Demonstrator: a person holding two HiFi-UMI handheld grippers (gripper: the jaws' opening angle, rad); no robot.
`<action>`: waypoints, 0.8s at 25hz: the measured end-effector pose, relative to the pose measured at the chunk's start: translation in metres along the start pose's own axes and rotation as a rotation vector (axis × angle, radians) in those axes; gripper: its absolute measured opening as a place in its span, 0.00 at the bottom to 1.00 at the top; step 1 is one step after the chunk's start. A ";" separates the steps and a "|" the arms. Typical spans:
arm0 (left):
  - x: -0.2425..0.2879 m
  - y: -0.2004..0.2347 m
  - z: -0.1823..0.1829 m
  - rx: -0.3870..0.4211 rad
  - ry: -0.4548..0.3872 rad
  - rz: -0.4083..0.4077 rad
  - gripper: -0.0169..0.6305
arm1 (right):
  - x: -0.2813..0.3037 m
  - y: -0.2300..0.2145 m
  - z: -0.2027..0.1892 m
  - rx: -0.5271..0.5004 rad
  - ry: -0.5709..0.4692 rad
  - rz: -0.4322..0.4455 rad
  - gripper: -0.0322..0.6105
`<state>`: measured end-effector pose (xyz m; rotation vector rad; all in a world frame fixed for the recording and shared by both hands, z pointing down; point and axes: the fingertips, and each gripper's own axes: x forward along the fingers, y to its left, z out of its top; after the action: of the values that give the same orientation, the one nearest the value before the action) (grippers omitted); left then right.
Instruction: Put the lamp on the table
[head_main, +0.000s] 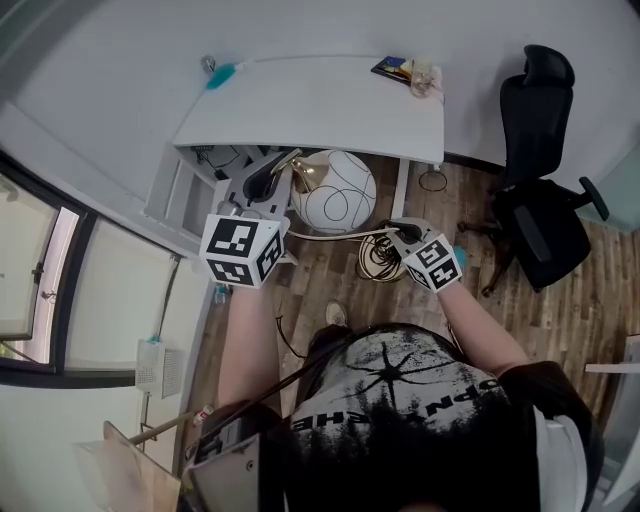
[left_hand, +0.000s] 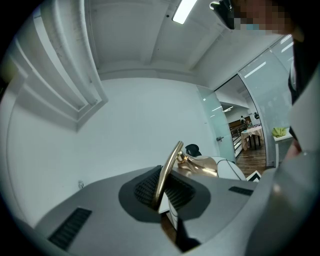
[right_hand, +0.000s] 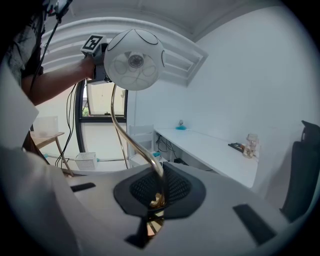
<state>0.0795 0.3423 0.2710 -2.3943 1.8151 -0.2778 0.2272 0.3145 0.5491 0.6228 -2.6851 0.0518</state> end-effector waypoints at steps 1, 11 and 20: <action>0.001 0.001 -0.002 0.000 0.000 -0.001 0.05 | 0.002 -0.001 -0.001 0.001 0.001 -0.002 0.08; 0.038 0.038 -0.012 0.001 -0.006 -0.028 0.05 | 0.044 -0.028 0.009 0.008 0.007 -0.035 0.08; 0.079 0.101 -0.024 -0.009 -0.013 -0.068 0.05 | 0.104 -0.055 0.033 0.023 0.025 -0.076 0.08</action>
<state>0.0004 0.2393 0.2791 -2.4614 1.7358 -0.2609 0.1527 0.2171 0.5547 0.7252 -2.6374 0.0693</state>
